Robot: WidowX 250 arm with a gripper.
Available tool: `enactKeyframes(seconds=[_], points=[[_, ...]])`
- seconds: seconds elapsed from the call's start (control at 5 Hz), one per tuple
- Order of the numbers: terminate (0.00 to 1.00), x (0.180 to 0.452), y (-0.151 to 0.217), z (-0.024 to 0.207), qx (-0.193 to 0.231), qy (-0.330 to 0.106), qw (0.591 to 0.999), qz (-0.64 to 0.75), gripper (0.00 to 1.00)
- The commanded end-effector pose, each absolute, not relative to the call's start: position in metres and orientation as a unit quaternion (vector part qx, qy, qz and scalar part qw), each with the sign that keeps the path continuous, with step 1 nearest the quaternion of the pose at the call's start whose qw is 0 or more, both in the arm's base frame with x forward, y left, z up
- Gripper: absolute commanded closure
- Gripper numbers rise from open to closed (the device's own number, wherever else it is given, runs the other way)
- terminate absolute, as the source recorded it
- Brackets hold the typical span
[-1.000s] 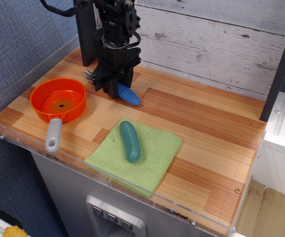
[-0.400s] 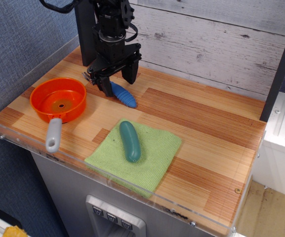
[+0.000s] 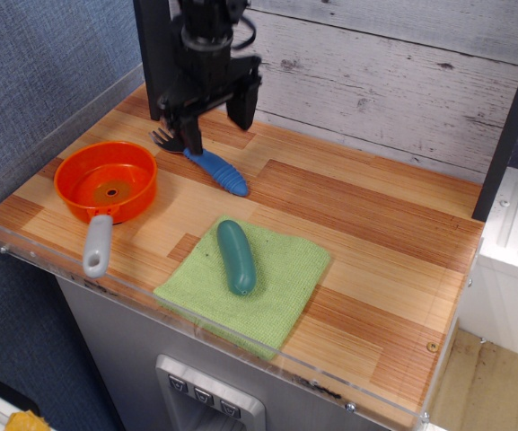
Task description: PICK UP THE SPOON AND KEEP ANOTHER SIDE OF THE TABLE
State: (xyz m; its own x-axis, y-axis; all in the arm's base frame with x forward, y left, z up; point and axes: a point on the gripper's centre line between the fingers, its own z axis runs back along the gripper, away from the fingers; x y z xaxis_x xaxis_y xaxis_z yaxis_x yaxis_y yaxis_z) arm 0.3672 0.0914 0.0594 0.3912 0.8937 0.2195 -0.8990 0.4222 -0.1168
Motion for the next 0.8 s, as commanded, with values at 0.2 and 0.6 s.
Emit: enactKeyframes(seconds=[0.2, 0.6], points=[[0.0, 0.311, 0.035, 0.112, 0.015, -0.129, 0.929, 0.346, 0.0], [0.0, 0.254, 0.04, 0.113, 0.057, -0.109, 0.947, 0.296, 0.0]])
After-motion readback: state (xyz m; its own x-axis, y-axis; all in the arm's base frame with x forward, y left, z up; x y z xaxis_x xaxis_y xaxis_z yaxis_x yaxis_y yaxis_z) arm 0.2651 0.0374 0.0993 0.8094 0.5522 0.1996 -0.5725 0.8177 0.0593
